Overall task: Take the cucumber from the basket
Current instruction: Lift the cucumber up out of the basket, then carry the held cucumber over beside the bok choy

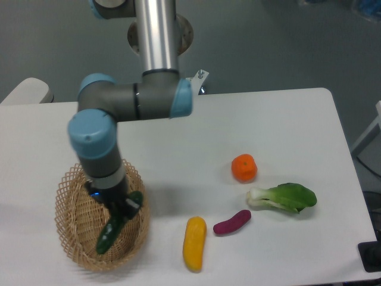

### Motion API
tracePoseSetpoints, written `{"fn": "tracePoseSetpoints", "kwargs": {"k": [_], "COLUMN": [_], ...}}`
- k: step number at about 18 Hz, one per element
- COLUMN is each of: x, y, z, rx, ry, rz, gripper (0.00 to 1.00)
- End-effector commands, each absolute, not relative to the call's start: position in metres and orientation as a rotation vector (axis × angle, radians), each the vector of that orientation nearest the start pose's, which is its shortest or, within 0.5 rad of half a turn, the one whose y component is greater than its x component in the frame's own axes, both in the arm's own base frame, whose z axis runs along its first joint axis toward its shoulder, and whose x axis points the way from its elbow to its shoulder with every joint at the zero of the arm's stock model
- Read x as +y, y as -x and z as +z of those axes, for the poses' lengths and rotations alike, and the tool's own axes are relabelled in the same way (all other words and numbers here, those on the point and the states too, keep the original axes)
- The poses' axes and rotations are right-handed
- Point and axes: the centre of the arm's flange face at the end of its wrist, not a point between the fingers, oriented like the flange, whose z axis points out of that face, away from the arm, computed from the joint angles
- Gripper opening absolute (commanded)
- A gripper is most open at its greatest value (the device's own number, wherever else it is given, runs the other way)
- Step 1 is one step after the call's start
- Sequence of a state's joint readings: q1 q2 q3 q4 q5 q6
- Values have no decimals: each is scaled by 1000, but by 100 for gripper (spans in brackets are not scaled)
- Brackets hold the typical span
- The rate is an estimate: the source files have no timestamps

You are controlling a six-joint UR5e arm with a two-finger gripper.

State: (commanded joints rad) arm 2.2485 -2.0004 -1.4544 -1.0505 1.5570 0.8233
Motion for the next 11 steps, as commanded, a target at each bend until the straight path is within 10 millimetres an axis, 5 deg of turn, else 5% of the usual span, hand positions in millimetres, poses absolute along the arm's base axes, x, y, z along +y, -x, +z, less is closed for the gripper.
{"fn": "tracePoseSetpoints", "kwargs": {"k": [5,11], "x": [532,470], "y": [413,481], "z": [380,390], "rx": [370,512], "ry": [2995,2992], "rz": [197,226], "gripper": [15,15]}}
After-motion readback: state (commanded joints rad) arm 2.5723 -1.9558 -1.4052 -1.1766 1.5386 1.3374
